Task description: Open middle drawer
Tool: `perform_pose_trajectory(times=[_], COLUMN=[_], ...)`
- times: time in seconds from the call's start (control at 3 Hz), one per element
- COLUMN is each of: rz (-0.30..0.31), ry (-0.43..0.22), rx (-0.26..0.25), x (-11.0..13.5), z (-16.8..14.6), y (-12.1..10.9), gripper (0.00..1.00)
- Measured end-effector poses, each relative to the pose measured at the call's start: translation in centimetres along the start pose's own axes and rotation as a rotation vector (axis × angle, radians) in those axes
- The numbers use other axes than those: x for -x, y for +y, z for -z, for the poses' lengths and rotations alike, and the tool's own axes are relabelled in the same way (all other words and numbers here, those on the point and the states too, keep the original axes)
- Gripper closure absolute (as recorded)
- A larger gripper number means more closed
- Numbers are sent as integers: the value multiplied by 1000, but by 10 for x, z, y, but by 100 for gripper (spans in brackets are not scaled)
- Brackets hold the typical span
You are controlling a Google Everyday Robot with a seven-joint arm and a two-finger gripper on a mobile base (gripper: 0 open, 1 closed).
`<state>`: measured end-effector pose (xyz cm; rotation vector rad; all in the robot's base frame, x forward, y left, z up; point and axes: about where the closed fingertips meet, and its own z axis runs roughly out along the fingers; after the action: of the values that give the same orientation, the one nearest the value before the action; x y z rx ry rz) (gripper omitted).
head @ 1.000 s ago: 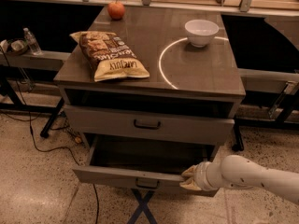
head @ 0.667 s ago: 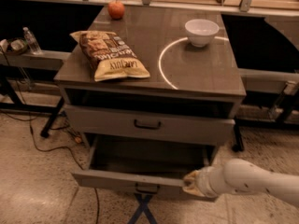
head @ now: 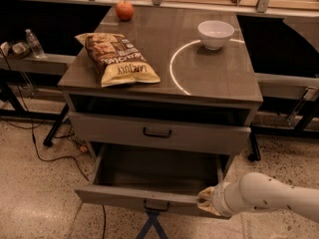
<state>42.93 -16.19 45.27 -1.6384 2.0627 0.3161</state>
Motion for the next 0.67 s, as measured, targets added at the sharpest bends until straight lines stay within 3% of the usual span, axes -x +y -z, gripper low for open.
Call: perform_pose_trajectory(times=[0.67], rz=[4], ry=[-2], rx=[-1], x=[3], z=[1], y=[-1], gripper=[52])
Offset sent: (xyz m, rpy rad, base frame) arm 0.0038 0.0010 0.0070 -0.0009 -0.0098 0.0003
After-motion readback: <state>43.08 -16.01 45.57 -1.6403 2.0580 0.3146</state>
